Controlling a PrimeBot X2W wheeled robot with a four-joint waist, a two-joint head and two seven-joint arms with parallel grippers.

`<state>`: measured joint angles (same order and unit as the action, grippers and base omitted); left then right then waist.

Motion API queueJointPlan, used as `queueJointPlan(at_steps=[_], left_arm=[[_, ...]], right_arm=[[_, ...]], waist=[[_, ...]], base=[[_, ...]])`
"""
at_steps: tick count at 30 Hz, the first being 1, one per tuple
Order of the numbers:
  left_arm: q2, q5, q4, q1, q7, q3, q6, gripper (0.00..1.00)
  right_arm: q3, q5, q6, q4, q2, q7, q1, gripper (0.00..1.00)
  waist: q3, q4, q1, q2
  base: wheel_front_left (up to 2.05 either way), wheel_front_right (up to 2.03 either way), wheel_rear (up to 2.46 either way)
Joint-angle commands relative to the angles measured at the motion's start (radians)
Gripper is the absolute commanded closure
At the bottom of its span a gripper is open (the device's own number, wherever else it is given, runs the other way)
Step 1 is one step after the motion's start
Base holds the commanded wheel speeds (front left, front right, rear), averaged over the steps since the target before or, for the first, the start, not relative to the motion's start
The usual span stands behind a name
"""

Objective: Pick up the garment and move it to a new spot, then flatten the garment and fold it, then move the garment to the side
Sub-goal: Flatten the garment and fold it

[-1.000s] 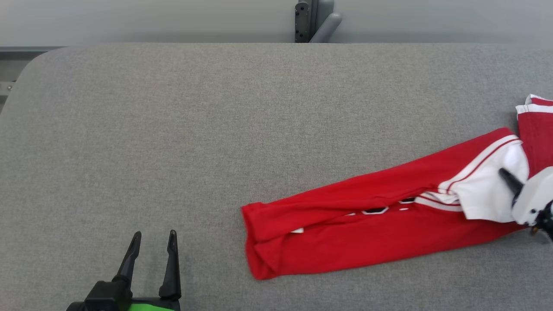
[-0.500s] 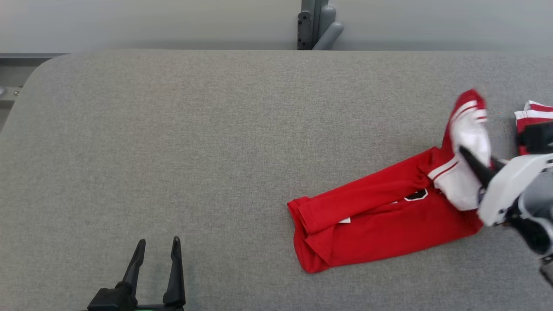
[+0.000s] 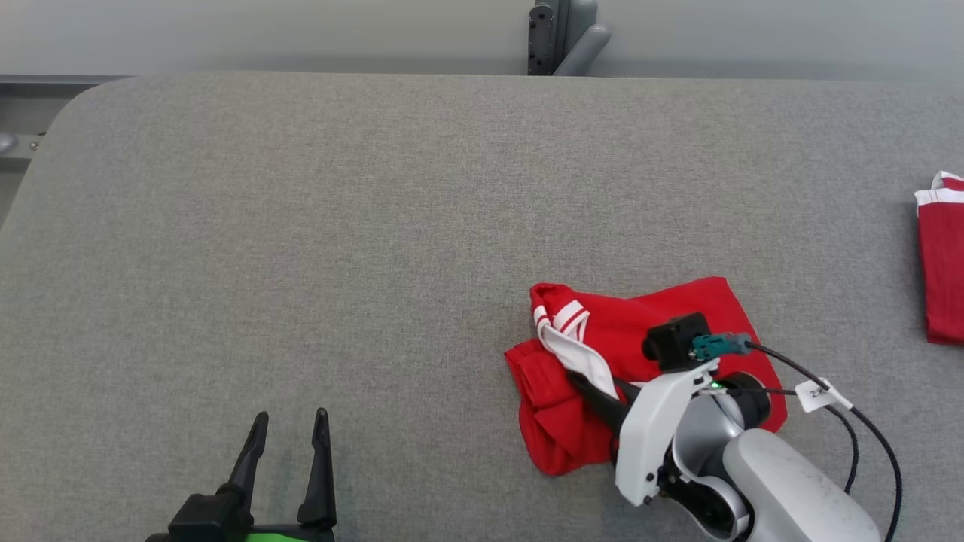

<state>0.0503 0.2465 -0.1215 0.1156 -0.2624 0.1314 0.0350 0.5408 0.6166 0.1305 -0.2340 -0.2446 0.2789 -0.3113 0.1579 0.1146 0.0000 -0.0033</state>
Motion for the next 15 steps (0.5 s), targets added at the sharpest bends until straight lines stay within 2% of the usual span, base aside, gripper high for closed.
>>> queueJointPlan(at_steps=[1, 8, 9, 10, 13, 15], left_arm=[[0.001, 0.005, -0.003, -0.001, -0.003, 0.000, -0.002, 0.00], [0.001, 0.008, -0.014, 0.005, -0.003, -0.002, -0.003, 0.00], [0.001, 0.008, -0.015, 0.005, -0.003, -0.003, -0.003, 0.00], [0.001, 0.007, -0.016, 0.006, -0.003, -0.005, -0.003, 0.00], [0.001, 0.007, -0.020, 0.009, -0.003, -0.008, -0.002, 0.00], [0.001, 0.007, -0.026, 0.017, -0.003, -0.014, 0.000, 0.00]], right_arm=[[0.008, -0.012, 0.000, -0.017, 0.029, -0.008, 0.009, 1.00], [0.036, -0.038, 0.000, -0.046, 0.068, -0.007, 0.020, 1.00], [0.042, -0.046, 0.000, -0.045, 0.066, -0.006, 0.018, 0.74], [0.045, -0.052, 0.000, -0.043, 0.062, -0.009, 0.019, 0.00], [0.047, -0.059, 0.000, -0.037, 0.056, -0.013, 0.024, 0.00], [0.028, -0.064, 0.000, 0.004, 0.047, -0.054, 0.033, 0.00]], waist=[[0.000, 0.006, 0.0000, 0.0033], [-0.005, 0.016, 0.0000, 0.0033], [-0.006, 0.016, 0.0000, 0.0033], [-0.006, 0.015, 0.0000, 0.0033], [-0.010, 0.012, 0.0000, 0.0033], [-0.019, 0.007, 0.0000, 0.0033]], base=[[0.00, 0.00, 0.00], [0.00, 0.00, 0.00], [0.00, 0.00, 0.00], [0.00, 0.00, 0.00], [0.00, 0.00, 0.00], [0.00, 0.00, 0.00]])
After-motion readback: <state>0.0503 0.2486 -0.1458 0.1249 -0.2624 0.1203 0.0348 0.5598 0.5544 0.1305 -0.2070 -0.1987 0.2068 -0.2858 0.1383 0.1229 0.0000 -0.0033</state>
